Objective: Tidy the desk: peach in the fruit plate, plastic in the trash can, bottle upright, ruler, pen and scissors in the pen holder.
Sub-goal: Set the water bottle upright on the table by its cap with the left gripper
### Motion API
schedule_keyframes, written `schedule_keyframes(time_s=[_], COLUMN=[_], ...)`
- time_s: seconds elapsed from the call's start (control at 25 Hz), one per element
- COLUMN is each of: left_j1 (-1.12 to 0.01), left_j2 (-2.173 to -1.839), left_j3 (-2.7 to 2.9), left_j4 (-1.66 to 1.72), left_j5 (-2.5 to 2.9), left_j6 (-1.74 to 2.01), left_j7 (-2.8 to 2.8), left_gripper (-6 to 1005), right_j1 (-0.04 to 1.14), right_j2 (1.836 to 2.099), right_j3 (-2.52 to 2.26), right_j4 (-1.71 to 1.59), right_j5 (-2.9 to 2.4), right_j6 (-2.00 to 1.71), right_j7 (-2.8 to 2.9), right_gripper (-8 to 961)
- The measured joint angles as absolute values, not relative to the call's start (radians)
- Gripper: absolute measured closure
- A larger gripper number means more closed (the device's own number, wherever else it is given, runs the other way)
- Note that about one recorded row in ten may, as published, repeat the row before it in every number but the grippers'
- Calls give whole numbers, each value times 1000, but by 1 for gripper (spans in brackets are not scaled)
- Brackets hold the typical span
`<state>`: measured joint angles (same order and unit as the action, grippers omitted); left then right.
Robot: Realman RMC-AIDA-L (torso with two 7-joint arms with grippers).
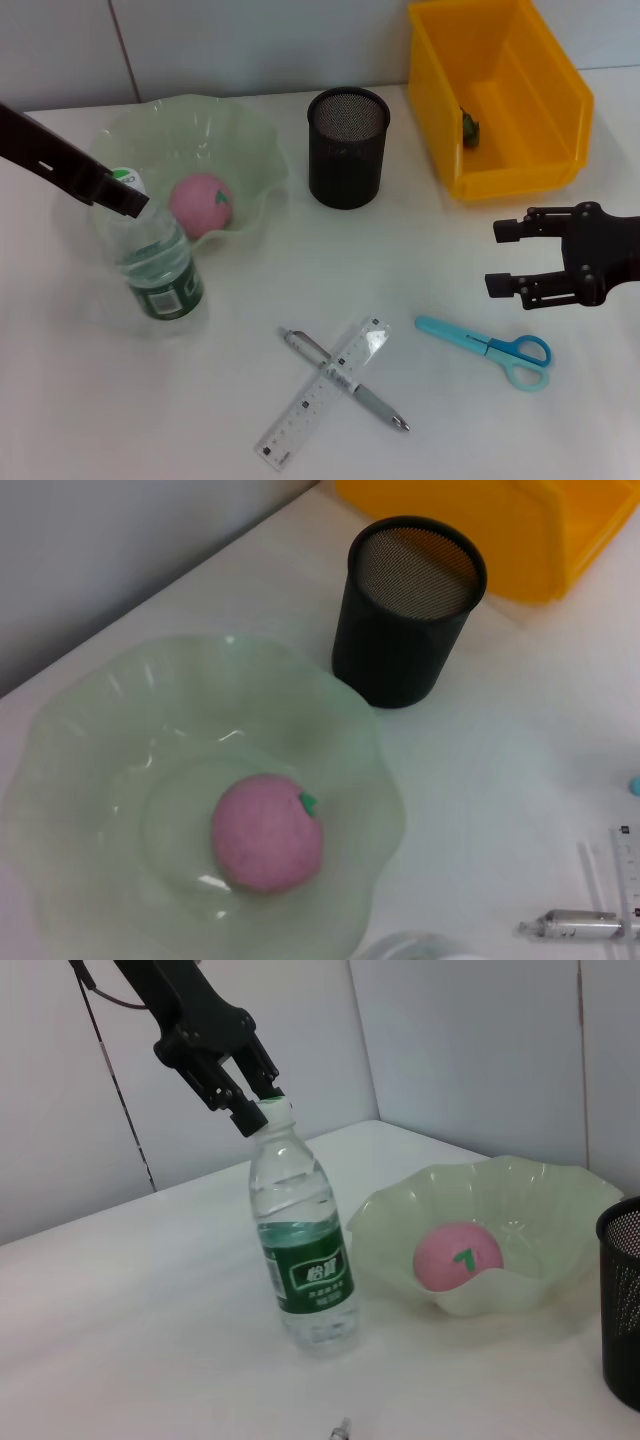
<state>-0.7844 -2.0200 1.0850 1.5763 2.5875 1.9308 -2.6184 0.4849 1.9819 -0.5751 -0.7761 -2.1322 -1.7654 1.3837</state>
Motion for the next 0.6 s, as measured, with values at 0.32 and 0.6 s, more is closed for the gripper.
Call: schedule_keyframes(time_s=[0.32,0.6], left_j1=[-774,-774], left_j2=[-2006,-2013], left_j3=[1069,1066], left_j4=[1576,1568], left_j5=[2625,2681], left_j6=[1936,1933], left_j7=[-2611,-2588], left_gripper=[550,547], right_j1=[487,488], right_j2=[1984,1985], right_j3=[-575,-575], right_j4=[-775,-771], right_j5=[-2132,-2132], right_j6=[-1766,-1766], right_j7=[1384,1386], right_gripper=[168,169])
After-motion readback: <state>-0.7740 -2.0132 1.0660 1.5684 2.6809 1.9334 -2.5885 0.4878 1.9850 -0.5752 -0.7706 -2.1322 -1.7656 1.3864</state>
